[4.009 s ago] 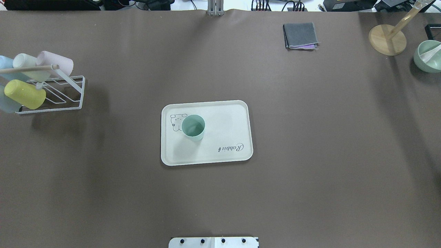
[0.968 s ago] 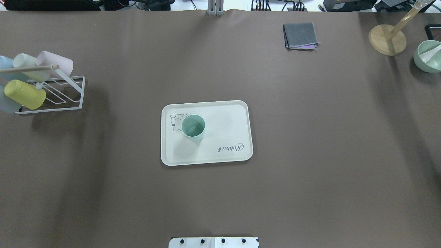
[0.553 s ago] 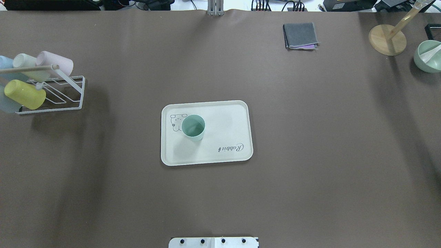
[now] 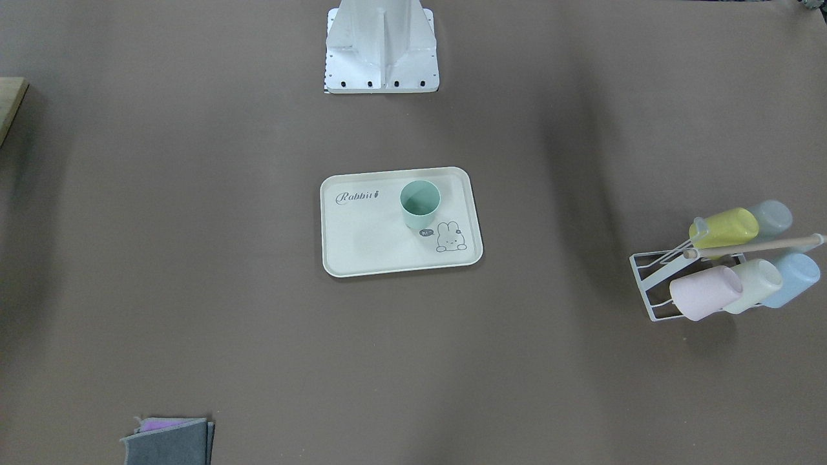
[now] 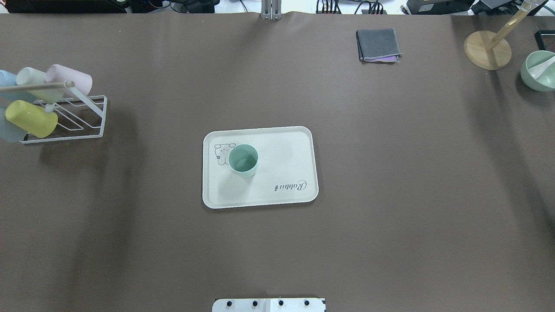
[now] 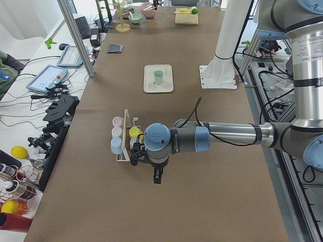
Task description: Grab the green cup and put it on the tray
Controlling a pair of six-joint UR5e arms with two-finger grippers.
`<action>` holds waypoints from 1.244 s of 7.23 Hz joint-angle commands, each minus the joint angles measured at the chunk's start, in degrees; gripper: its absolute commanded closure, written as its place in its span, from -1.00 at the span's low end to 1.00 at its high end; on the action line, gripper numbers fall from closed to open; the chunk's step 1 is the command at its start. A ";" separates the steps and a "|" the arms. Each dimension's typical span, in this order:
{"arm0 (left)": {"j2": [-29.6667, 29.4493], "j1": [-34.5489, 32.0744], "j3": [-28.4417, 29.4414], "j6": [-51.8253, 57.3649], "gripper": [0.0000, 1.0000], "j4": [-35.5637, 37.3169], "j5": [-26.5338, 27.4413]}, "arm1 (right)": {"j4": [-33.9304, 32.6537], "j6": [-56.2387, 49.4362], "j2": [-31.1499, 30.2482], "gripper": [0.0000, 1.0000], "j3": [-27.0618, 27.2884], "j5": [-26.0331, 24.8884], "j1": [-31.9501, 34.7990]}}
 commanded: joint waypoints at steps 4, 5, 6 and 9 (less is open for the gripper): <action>0.00 0.00 0.06 0.01 -0.99 0.00 0.00 | -0.09 -0.14 -0.79 -1.00 0.00 0.35 0.00; -0.09 0.00 0.06 -0.08 -0.99 0.00 0.00 | -0.09 -0.14 -0.79 -1.00 0.00 0.35 0.00; 0.00 0.00 0.15 0.01 -0.99 0.00 0.00 | -0.09 -0.14 -0.70 -1.00 0.00 0.35 0.00; 0.00 0.00 0.50 0.01 -0.99 0.00 0.00 | -0.09 -0.14 -0.70 -1.00 0.00 0.26 -0.09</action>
